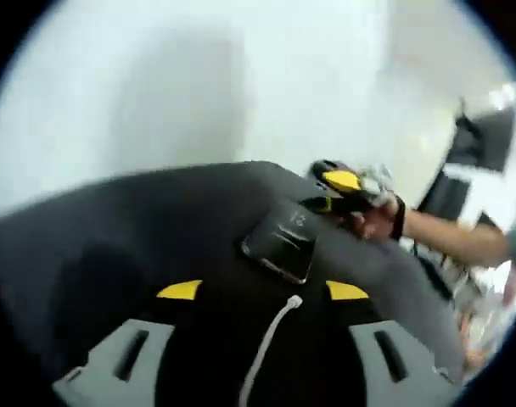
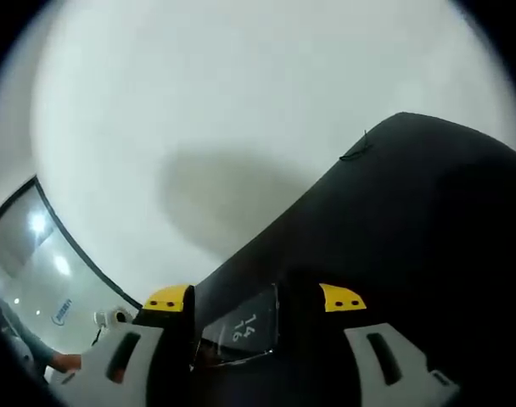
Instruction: Connect the charging cable to the phone, plug the charger into the socket, and turn on the power strip switch to charge the phone.
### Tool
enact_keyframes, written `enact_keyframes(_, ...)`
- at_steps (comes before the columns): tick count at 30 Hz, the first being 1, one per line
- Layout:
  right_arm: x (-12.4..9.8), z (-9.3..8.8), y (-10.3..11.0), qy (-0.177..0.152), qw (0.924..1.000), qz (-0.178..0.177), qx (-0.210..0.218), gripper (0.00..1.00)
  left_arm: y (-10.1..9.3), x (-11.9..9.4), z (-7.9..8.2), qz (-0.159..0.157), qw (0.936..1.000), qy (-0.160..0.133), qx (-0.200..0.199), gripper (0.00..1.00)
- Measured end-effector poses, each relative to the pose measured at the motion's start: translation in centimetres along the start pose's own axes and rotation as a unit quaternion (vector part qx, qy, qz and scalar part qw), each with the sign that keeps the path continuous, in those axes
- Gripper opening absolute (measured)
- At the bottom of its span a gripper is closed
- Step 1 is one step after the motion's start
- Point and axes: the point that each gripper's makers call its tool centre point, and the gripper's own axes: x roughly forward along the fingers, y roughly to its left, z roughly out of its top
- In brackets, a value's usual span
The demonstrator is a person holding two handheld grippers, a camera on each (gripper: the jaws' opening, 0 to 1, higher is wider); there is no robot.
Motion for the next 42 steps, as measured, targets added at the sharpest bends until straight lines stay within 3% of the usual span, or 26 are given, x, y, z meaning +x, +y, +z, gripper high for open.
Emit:
enact_keyframes(3, 0.0, 0.0, 0.0, 0.000, 1.0000, 0.002, 0.000, 0.55, -0.5, -1.0, 1.3, -0.028, 0.9960, -0.014, 0.084, 0.55)
enact_keyframes(5, -0.1, 0.0, 0.0, 0.000, 1.0000, 0.003, 0.001, 0.54, -1.6, -1.4, 2.3, -0.049, 0.9887, -0.020, 0.140, 0.50)
enact_keyframes(8, -0.2, -0.1, 0.0, -0.004, 1.0000, 0.002, 0.002, 0.53, -2.5, -1.4, 2.2, -0.063, 0.9755, 0.001, 0.211, 0.39)
enact_keyframes(9, -0.2, -0.1, 0.0, -0.005, 1.0000, 0.002, 0.002, 0.52, -2.9, -1.1, 2.2, -0.082, 0.9774, 0.001, 0.195, 0.39)
enact_keyframes(11, -0.2, 0.0, 0.0, -0.007, 1.0000, 0.003, 0.004, 0.52, -2.8, -0.9, 0.3, -0.105, 0.9789, 0.058, 0.166, 0.38)
enact_keyframes(14, -0.2, -0.1, 0.0, -0.007, 1.0000, 0.003, 0.000, 0.51, -2.7, 0.1, -1.3, -0.125, 0.9701, 0.089, 0.188, 0.32)
enact_keyframes(16, -0.2, 0.0, -0.1, -0.008, 1.0000, 0.002, -0.005, 0.50, -2.5, 1.0, -1.5, -0.130, 0.9700, 0.097, 0.181, 0.29)
enact_keyframes(20, -0.2, 0.0, -0.2, -0.010, 0.9999, 0.000, -0.009, 0.49, -2.7, 2.0, -2.0, -0.144, 0.9547, 0.119, 0.232, 0.23)
enact_keyframes(23, -0.2, -0.4, 0.1, -0.010, 0.9999, -0.001, -0.012, 0.49, -3.5, 2.3, -2.4, -0.138, 0.9515, 0.133, 0.241, 0.17)
enact_keyframes(26, -0.2, -0.3, -0.1, -0.010, 0.9999, -0.001, -0.013, 0.49, -3.5, 2.3, -2.3, -0.136, 0.9516, 0.131, 0.242, 0.13)
enact_keyframes(28, -0.2, -0.1, -0.2, -0.012, 0.9999, 0.000, -0.011, 0.49, -3.6, 2.4, -1.7, -0.137, 0.9566, 0.115, 0.230, 0.12)
enact_keyframes(34, -0.2, 0.3, -0.5, -0.017, 0.9998, 0.004, -0.006, 0.48, -3.6, 2.4, -2.9, -0.138, 0.9497, 0.135, 0.247, 0.09)
enact_keyframes(39, -0.2, 0.2, -0.4, -0.016, 0.9998, 0.004, -0.009, 0.48, -3.5, 2.2, -1.7, -0.140, 0.9578, 0.108, 0.227, 0.05)
enact_keyframes(42, -0.3, 0.1, -0.2, -0.016, 0.9998, 0.005, -0.008, 0.48, -3.4, 2.3, -2.1, -0.138, 0.9527, 0.119, 0.243, 0.04)
